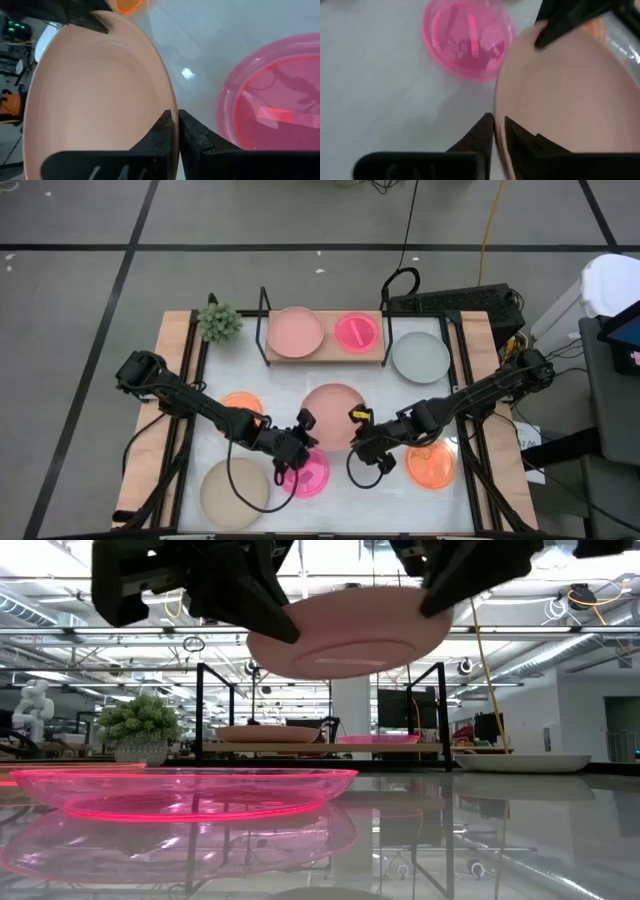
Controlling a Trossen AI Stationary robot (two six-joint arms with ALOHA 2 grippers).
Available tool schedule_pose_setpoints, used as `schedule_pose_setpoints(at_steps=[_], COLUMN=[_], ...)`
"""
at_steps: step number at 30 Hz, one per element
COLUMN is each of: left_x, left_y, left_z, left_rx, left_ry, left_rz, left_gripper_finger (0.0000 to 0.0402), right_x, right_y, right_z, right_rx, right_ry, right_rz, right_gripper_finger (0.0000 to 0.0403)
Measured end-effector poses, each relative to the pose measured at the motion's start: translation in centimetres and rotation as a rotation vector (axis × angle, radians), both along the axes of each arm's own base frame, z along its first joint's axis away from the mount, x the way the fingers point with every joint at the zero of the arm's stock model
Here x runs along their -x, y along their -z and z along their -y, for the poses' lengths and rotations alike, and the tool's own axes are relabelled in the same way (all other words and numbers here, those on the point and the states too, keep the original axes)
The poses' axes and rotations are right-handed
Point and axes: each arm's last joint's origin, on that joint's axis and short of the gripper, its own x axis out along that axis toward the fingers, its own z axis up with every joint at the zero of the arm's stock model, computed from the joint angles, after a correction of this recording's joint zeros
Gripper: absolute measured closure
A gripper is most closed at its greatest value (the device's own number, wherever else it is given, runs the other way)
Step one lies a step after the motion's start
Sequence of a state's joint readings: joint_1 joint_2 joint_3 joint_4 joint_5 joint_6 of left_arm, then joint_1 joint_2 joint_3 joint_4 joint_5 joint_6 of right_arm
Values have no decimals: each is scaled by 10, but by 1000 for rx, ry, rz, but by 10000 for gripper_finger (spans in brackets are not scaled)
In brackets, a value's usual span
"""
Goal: Place and stack plates onto a shelf
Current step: Stack the light orange plate on the light orange plate on the shelf
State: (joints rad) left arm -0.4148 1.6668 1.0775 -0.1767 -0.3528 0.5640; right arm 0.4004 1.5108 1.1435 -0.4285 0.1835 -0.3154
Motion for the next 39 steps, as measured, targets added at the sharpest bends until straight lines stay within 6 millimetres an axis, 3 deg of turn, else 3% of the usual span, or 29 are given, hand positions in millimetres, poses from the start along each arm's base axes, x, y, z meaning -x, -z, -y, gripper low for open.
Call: schedule_pose_setpoints(at_steps=[12, 16, 21, 27, 32, 39], left_x=[1, 0, -2, -8, -11, -16], left_y=[0, 0, 1, 1, -3, -23], left_z=[-1, -2, -11, -28, -48, -84], left_rx=[-8, -10, -30, -53, -88, -90], left_ry=[-4, -6, -33, -71, -108, -212], left_rz=[-6, -10, -16, -17, -17, 21], left_gripper_finger=[389, 389, 389, 389, 389, 389], right_x=[-11, -4, 14, 43, 59, 64], right_y=[-12, -24, -51, -75, -78, -77], right_z=[-4, -2, -2, -2, -2, -4], right_rx=[-115, -102, -125, -274, -317, -309], right_ry=[52, 90, 178, 249, 279, 272], right_rz=[150, 206, 306, 334, 282, 253], right_gripper_finger=[232, 202, 191, 193, 196, 197])
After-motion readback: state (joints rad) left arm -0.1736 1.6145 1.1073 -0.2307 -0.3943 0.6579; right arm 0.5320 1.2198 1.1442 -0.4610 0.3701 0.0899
